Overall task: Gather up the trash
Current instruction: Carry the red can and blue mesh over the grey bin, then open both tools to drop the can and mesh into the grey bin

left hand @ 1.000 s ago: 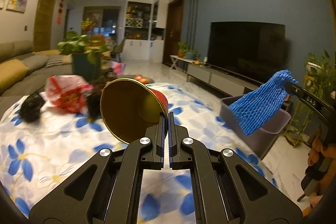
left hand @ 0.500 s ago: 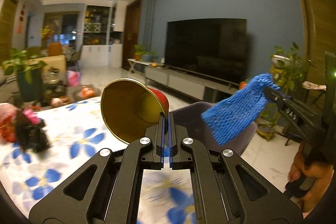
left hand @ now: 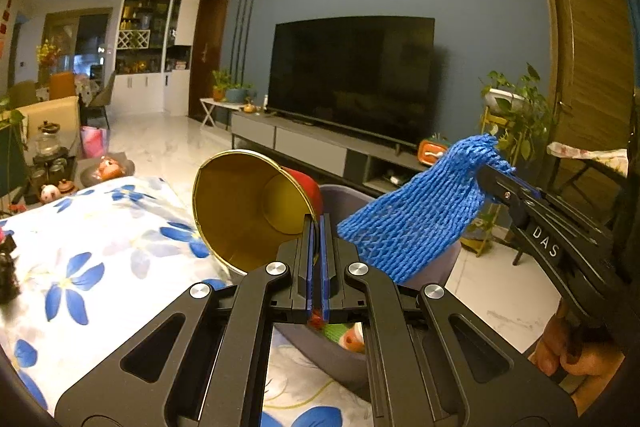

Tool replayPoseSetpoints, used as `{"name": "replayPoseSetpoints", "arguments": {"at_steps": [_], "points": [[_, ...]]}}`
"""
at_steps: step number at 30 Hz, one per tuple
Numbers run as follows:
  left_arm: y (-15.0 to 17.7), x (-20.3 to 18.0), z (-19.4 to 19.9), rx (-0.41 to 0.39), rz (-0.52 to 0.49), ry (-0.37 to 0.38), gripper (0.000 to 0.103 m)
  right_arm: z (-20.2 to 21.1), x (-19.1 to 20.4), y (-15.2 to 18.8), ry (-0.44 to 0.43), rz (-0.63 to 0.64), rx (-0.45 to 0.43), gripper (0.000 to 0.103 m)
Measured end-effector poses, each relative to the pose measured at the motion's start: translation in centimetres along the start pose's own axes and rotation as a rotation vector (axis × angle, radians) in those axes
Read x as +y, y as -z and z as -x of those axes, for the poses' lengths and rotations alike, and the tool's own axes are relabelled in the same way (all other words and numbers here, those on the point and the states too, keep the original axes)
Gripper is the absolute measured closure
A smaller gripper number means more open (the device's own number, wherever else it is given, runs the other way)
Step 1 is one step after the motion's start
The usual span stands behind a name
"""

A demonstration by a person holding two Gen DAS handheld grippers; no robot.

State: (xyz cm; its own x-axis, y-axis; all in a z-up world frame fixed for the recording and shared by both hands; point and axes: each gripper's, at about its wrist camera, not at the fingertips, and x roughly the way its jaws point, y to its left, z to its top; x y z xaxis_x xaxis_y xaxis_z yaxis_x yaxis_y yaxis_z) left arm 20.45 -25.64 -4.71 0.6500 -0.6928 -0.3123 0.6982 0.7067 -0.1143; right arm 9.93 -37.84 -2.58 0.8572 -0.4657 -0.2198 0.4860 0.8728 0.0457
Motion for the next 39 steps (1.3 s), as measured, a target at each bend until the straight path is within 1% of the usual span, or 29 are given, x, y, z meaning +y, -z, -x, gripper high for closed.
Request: {"name": "replayPoseSetpoints", "arguments": {"at_steps": [5, 10, 15, 22, 29, 32, 36, 37, 39], "points": [[0.5, -0.3, -1.4, 0.023, -0.011, 0.014, 0.101, -0.2, 0.4, 0.2, -0.001, 0.002, 0.013, 0.095], [1.0, 0.0, -2.5, 0.046, 0.005, 0.033, 0.101, -0.7, 0.4, 0.6, -0.003, 0.005, 0.026, 0.095], [1.2, -0.5, -3.1, 0.054, -0.003, 0.039, 0.101, -1.0, 0.6, 0.6, -0.01, 0.006, 0.036, 0.095], [1.5, -0.4, -3.7, 0.071, 0.003, 0.05, 0.101, -1.3, 1.2, 0.9, -0.041, 0.009, 0.048, 0.095], [1.6, -0.5, -4.1, 0.086, -0.002, 0.055, 0.101, -1.9, 0.9, 1.0, -0.072, 0.003, 0.061, 0.095], [1.6, -0.5, -4.3, 0.094, -0.003, 0.051, 0.101, -2.3, 0.8, 1.2, -0.097, -0.009, 0.075, 0.093], [1.9, -0.6, -4.4, 0.112, -0.01, 0.045, 0.1, -3.0, 0.2, 1.4, -0.119, -0.031, 0.1, 0.092], [2.0, -0.6, -4.4, 0.116, -0.014, 0.038, 0.099, -3.1, 0.1, 1.4, -0.121, -0.034, 0.103, 0.092], [2.1, -0.4, -4.4, 0.128, -0.017, 0.014, 0.079, -3.2, 0.0, 1.4, -0.128, -0.041, 0.109, 0.089]]}}
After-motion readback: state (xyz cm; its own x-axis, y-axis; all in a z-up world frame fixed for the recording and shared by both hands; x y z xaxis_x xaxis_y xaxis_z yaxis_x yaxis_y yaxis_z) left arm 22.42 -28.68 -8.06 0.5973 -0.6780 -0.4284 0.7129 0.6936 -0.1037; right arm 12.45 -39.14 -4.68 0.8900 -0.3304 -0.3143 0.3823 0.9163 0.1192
